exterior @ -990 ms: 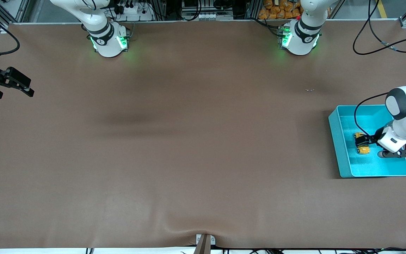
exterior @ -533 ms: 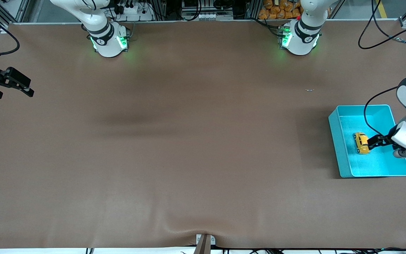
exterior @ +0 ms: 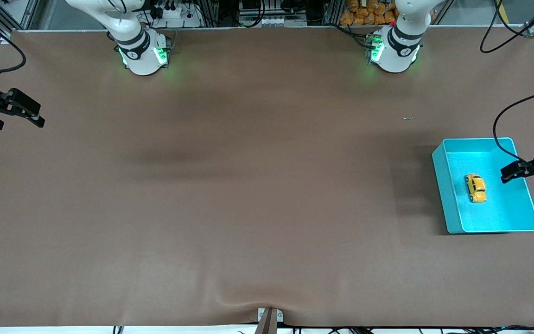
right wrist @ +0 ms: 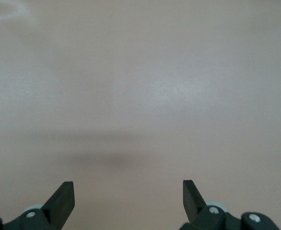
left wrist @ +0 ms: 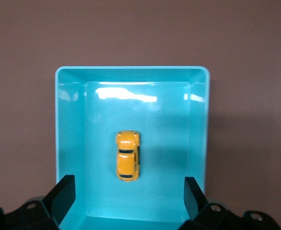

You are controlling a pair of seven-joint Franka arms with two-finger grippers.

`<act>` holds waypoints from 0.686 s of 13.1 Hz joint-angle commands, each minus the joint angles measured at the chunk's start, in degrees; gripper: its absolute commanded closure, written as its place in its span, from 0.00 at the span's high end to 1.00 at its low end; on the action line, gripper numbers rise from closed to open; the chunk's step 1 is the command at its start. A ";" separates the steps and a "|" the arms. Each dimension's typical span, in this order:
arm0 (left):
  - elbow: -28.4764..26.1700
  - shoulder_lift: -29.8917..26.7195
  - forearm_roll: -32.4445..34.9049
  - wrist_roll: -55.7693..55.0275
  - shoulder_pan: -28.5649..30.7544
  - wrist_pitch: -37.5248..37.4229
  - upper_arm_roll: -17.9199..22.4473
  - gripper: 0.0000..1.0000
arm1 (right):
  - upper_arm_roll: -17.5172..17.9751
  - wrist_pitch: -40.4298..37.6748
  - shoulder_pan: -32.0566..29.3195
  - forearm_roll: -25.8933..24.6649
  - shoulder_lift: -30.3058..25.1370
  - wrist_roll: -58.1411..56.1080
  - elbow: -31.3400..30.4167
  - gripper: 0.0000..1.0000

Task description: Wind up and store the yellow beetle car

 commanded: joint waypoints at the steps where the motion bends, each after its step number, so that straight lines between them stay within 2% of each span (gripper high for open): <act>1: -0.23 -3.00 -2.22 -0.07 0.53 -2.98 -3.82 1.00 | 0.56 -0.02 -0.69 -0.72 -0.52 0.83 -0.40 1.00; 3: -0.23 -6.85 -2.57 0.72 0.53 -7.78 -3.83 1.00 | 0.65 -0.02 -0.69 -0.81 -0.52 0.83 -0.40 1.00; 7: 1.97 -10.64 -2.66 -0.33 0.61 -12.81 -6.02 1.00 | 0.65 -0.02 -0.69 -0.72 -0.52 0.83 -0.40 1.00; 9: 3.81 -11.35 -2.93 0.10 -0.25 -18.94 -5.59 1.00 | 0.56 -0.02 -0.69 -0.72 -0.52 0.83 -0.40 1.00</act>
